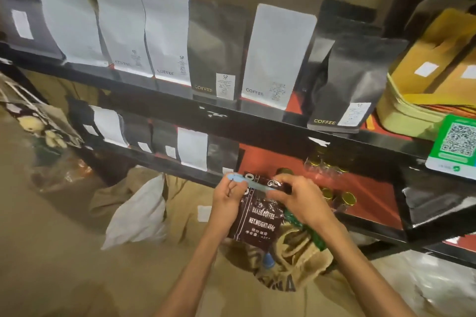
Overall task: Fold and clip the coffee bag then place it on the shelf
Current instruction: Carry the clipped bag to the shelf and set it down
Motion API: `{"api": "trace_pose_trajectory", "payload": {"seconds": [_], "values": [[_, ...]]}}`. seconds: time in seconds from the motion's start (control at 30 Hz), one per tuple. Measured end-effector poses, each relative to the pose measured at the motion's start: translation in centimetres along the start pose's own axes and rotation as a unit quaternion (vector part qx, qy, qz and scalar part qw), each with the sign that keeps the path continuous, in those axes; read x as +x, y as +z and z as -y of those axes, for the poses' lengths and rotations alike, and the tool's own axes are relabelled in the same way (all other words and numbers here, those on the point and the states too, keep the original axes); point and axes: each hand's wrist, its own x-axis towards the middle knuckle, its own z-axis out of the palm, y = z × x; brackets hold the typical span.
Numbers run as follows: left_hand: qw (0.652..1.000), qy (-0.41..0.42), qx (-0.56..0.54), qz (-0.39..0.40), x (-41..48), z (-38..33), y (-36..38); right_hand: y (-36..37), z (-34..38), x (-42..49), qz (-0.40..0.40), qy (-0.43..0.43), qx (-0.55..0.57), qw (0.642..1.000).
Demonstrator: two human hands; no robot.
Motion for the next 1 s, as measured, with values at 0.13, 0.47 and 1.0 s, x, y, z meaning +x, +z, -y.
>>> {"api": "trace_pose_trajectory", "payload": {"seconds": [0.13, 0.47, 1.0], "values": [[0.998, 0.014, 0.057, 0.035, 3.5, 0.3, -1.0, 1.1, -1.8, 3.5, -0.044, -0.018, -0.021, 0.999], [0.776, 0.185, 0.58, 0.164, 16.3, -0.4, -3.9, 3.7, -4.3, 10.8, -0.122, -0.003, 0.045, 0.992], [0.698, 0.281, 0.637, 0.168, 28.0, 4.1, -7.4, 12.6, -10.4, 18.2, -0.177, -0.031, 0.05, 0.982]]}}
